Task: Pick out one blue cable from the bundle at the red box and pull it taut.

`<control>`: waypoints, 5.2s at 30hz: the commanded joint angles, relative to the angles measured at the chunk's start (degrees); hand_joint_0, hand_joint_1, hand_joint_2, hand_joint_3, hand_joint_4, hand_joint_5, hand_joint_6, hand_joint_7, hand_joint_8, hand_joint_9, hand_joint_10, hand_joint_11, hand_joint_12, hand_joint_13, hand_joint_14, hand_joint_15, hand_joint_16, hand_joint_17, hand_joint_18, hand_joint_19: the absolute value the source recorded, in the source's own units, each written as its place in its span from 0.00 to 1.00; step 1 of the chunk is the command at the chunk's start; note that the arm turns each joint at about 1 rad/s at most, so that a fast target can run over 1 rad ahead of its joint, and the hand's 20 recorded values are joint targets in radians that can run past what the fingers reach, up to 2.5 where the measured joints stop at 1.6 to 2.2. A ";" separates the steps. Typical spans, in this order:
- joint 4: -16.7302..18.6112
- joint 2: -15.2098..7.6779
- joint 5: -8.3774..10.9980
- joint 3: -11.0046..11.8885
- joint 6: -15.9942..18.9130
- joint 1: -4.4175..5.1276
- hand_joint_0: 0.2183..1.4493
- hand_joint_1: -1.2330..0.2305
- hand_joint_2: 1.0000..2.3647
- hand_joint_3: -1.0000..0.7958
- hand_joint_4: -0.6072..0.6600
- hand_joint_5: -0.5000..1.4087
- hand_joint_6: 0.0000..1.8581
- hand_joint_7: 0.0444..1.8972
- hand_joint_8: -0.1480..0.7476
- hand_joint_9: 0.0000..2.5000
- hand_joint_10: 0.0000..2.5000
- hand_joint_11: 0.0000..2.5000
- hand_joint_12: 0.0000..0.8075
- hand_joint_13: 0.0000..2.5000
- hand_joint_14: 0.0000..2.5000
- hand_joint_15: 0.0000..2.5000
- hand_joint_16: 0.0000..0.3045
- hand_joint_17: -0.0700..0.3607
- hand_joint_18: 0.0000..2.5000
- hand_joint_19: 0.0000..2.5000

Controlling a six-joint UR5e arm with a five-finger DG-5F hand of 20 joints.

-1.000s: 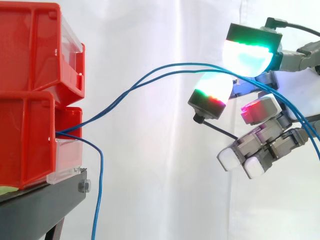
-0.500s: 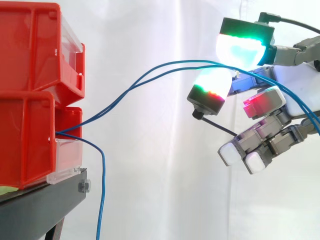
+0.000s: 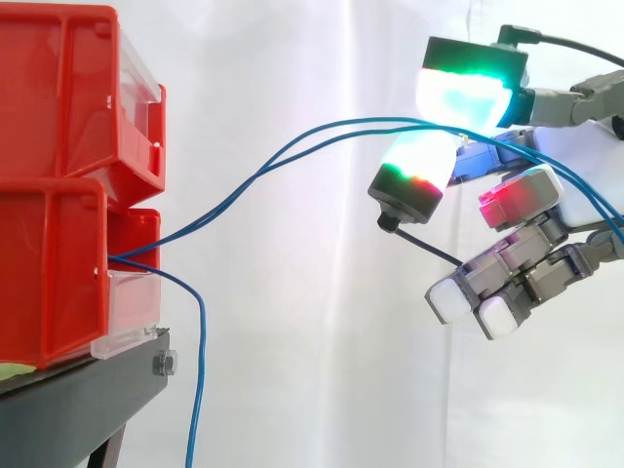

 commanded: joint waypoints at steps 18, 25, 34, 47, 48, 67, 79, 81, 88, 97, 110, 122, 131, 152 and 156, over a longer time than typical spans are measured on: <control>-0.35 0.01 0.04 -0.09 0.00 0.14 0.31 0.29 0.01 0.55 0.27 0.24 0.45 0.52 0.40 0.53 0.01 0.29 0.50 0.32 0.01 0.20 0.20 0.49 0.26 0.24; -0.44 0.01 0.04 0.00 0.09 0.14 0.31 0.30 0.01 0.54 0.29 0.25 0.44 0.52 0.41 0.37 0.01 0.13 0.50 0.26 0.01 0.15 0.21 0.49 0.23 0.23; -0.27 0.01 0.04 0.00 0.09 0.14 0.31 0.32 0.01 0.52 0.30 0.25 0.42 0.54 0.40 0.26 0.00 0.07 0.49 0.20 0.00 0.12 0.20 0.47 0.19 0.22; -0.44 0.01 -0.14 -1.32 0.88 0.05 0.31 0.32 0.01 0.52 0.31 0.25 0.42 0.54 0.41 0.30 0.00 0.09 0.50 0.21 0.01 0.13 0.20 0.48 0.20 0.23; -0.44 0.01 -0.14 -1.49 1.14 0.05 0.31 0.32 0.01 0.52 0.31 0.25 0.42 0.55 0.42 0.30 0.00 0.09 0.50 0.21 0.01 0.13 0.20 0.48 0.20 0.23; -6.33 3.08 -3.92 -7.03 2.37 0.23 0.31 0.32 0.01 0.52 0.32 0.25 0.42 0.55 0.42 0.32 0.00 0.09 0.51 0.22 0.01 0.13 0.20 0.48 0.21 0.23; 0.26 5.81 -2.95 -10.63 6.15 0.14 0.31 0.32 0.01 0.52 0.33 0.25 0.42 0.56 0.42 0.33 0.00 0.10 0.51 0.22 0.01 0.13 0.20 0.48 0.21 0.23; 3.43 5.72 -1.81 -10.72 6.77 0.05 0.31 0.32 0.01 0.52 0.33 0.25 0.42 0.56 0.43 0.33 0.00 0.10 0.51 0.22 0.01 0.13 0.20 0.48 0.21 0.23; 7.56 5.72 1.00 -10.90 5.01 0.05 0.31 0.32 0.01 0.52 0.33 0.25 0.42 0.56 0.43 0.33 0.00 0.10 0.51 0.22 0.01 0.13 0.20 0.48 0.21 0.23; 10.37 5.72 2.85 -10.90 0.61 0.05 0.31 0.31 0.01 0.52 0.33 0.25 0.42 0.56 0.43 0.34 0.00 0.10 0.51 0.22 0.01 0.13 0.20 0.48 0.21 0.23; 10.37 5.72 2.85 -10.90 0.18 0.14 0.31 0.31 0.01 0.53 0.33 0.25 0.42 0.56 0.43 0.34 0.00 0.10 0.51 0.22 0.01 0.13 0.20 0.48 0.22 0.22; 10.37 5.72 2.85 -10.90 0.18 0.14 0.31 0.31 0.01 0.52 0.33 0.25 0.42 0.56 0.43 0.34 0.00 0.10 0.51 0.22 0.01 0.13 0.20 0.48 0.21 0.23; 10.28 5.72 2.85 -10.90 0.18 0.14 0.31 0.31 0.01 0.52 0.32 0.25 0.42 0.56 0.43 0.32 0.00 0.09 0.51 0.20 0.01 0.12 0.20 0.48 0.20 0.22; 10.28 5.72 2.85 -10.90 0.18 0.14 0.31 0.32 0.01 0.52 0.32 0.25 0.42 0.55 0.42 0.31 0.00 0.09 0.51 0.20 0.01 0.12 0.20 0.48 0.19 0.23; 10.28 5.72 2.85 -10.90 0.18 0.05 0.31 0.31 0.01 0.52 0.32 0.25 0.42 0.56 0.43 0.31 0.00 0.09 0.51 0.20 0.01 0.12 0.20 0.48 0.20 0.23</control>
